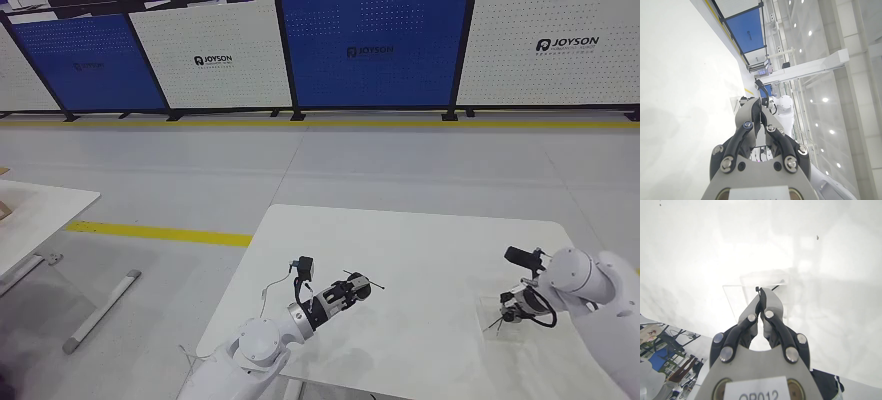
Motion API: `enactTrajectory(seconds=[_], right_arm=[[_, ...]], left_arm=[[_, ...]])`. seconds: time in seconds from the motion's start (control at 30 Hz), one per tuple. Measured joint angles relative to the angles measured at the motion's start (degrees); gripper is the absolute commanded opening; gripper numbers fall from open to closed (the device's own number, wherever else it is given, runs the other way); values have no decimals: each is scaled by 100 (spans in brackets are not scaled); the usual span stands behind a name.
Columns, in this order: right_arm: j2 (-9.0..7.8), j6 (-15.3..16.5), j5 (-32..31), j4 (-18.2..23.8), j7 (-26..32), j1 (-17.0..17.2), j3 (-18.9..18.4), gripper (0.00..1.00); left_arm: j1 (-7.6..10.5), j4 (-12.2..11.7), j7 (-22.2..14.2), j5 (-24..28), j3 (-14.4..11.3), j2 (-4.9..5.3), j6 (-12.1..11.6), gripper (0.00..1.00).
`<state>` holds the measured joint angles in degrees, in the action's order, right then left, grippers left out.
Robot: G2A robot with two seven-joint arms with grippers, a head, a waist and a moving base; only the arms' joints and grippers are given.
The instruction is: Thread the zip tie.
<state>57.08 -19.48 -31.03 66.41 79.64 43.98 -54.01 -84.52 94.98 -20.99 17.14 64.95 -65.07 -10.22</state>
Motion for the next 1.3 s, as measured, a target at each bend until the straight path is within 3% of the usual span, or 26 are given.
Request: enactTrajectory(seconds=[0.2, 0.4, 0.47, 1.0, 1.17, 1.3], right_arm=[[-216, 11, 131, 719, -78, 467, -603, 0], [-455, 0, 341, 1821, -459, 1365, -1580, 0], [-483, 10, 505, 2013, -482, 1569, -1776, 0], [-478, 18, 497, 2008, -534, 1577, -1777, 0], [-493, -1, 662, 2409, -1277, 1965, -2052, 0], [-519, 0, 962, 3078, -1778, 2508, -2446, 0]], left_arm=[[0, 0, 0, 0, 0, 0, 0, 0], [0, 0, 0, 0, 0, 0, 0, 0], [0, 0, 0, 0, 0, 0, 0, 0], [0, 0, 0, 0, 0, 0, 0, 0], [0, 0, 0, 0, 0, 0, 0, 0], [0, 0, 0, 0, 0, 0, 0, 0]])
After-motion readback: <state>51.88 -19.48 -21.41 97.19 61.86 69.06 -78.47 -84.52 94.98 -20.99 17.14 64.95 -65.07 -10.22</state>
